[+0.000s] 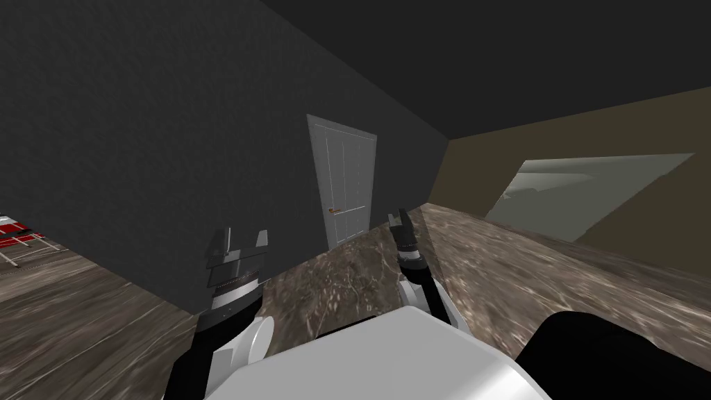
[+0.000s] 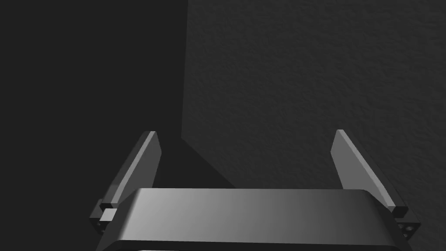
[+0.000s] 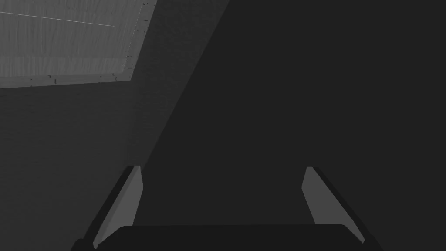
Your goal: Pull the door open
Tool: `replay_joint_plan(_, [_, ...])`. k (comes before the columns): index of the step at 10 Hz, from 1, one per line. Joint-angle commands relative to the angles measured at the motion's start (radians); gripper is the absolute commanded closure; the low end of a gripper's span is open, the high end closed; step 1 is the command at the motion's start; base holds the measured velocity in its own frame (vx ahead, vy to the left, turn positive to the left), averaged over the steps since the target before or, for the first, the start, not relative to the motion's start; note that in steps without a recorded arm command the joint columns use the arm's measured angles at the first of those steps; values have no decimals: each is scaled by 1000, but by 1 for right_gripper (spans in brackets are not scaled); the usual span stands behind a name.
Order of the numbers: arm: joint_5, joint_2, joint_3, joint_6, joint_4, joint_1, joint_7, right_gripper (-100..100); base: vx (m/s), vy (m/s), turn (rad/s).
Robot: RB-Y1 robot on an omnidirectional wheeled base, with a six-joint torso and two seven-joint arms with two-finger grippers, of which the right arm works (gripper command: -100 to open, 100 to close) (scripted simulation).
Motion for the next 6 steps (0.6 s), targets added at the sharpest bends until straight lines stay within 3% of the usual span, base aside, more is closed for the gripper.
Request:
replay_joint_plan(1, [-4,-7,-1,-6,32,-7,-5,-100,72,20,61])
replay_joint_plan(6, [-15,-27,-5,-27,133,-29,-22,-100,117,33,58])
